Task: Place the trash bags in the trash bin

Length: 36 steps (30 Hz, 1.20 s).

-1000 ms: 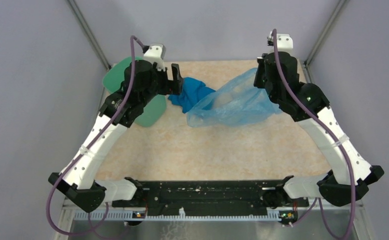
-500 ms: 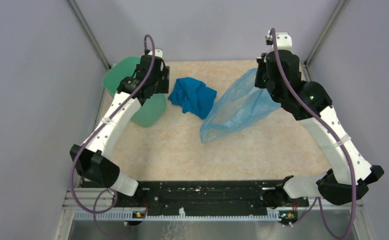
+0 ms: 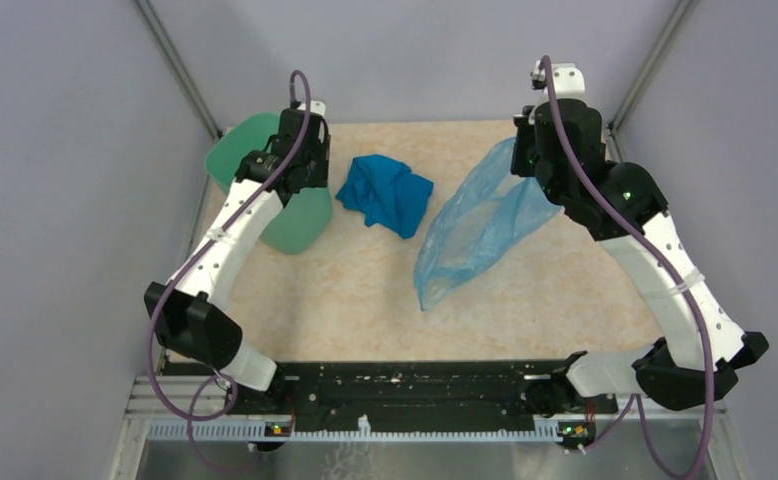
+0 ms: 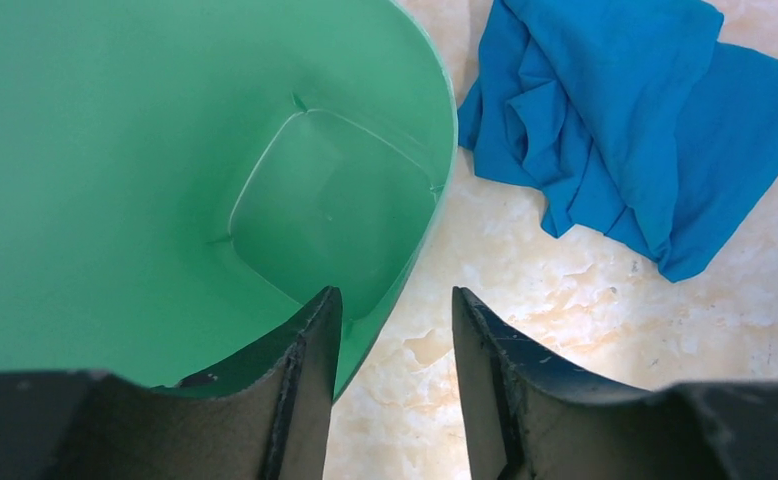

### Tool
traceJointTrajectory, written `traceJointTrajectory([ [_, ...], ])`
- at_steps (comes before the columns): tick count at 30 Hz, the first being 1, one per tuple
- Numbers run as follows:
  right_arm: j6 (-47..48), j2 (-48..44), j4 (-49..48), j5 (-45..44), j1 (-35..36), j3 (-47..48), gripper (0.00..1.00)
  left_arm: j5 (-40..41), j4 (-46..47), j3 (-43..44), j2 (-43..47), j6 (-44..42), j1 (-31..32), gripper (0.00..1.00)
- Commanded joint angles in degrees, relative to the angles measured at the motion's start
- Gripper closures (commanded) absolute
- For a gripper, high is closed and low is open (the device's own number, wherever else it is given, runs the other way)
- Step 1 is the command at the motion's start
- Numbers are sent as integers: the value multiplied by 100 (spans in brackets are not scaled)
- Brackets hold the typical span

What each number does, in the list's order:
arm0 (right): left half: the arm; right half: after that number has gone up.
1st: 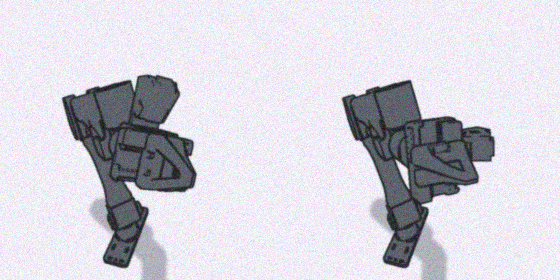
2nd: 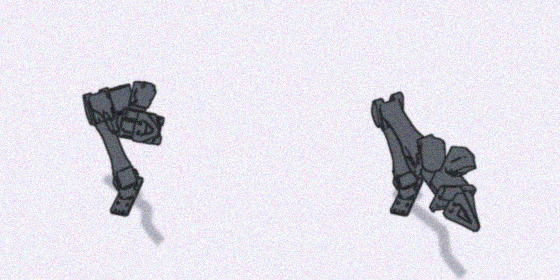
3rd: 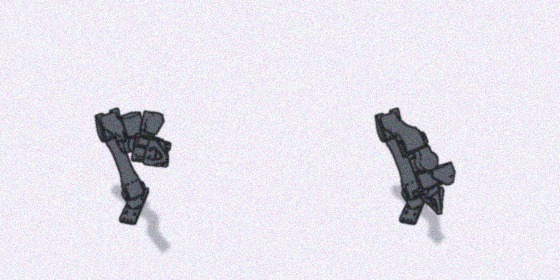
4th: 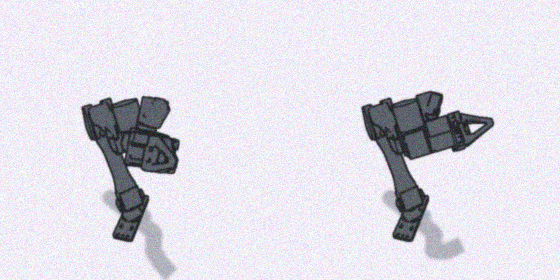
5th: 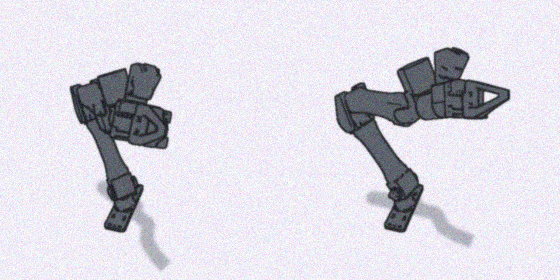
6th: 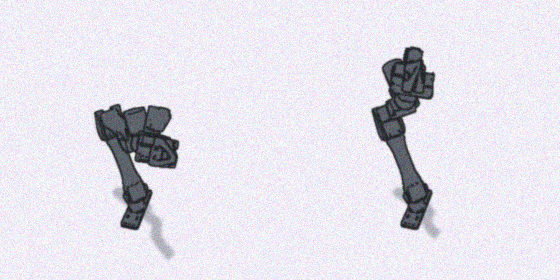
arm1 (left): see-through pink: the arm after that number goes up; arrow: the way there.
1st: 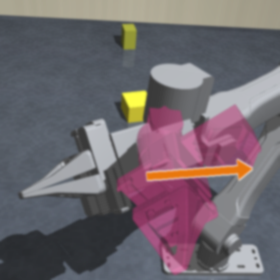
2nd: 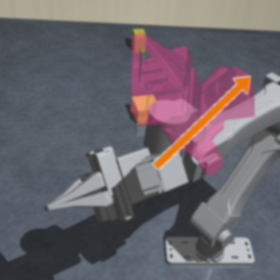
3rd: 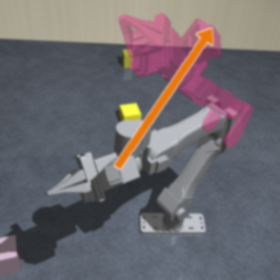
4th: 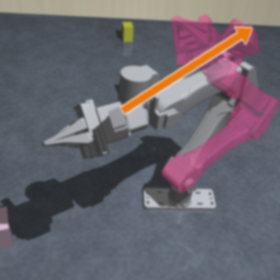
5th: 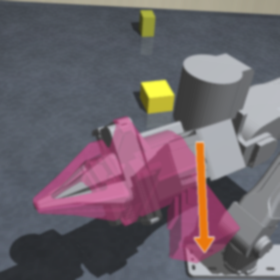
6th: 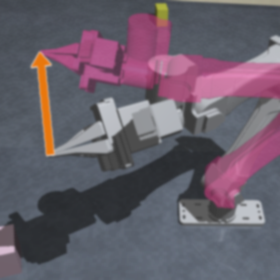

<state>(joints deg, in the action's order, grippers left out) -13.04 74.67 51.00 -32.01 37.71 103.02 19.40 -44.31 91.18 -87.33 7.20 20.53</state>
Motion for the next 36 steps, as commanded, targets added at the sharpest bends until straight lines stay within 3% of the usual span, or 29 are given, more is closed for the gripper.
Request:
traceJointTrajectory([
  [1,175,-29,-22,-41,30,398,100,-84,235,-49,5,-168,-47,51],
  [6,237,101,13,-117,32,596,100,-359,372,-196,57,-307,-50,65],
  [12,316,268,12,-195,15,941,100,-621,367,-190,263,-366,-50,90],
  [16,342,416,99,-312,-13,1253,100,-1138,290,-111,490,-374,-41,100],
  [27,538,574,-144,-898,-72,1911,100,-2651,-127,-37,1115,171,465,100],
  [36,823,342,-781,-1154,-72,2391,100,-2446,-249,-166,1115,887,1822,100],
])
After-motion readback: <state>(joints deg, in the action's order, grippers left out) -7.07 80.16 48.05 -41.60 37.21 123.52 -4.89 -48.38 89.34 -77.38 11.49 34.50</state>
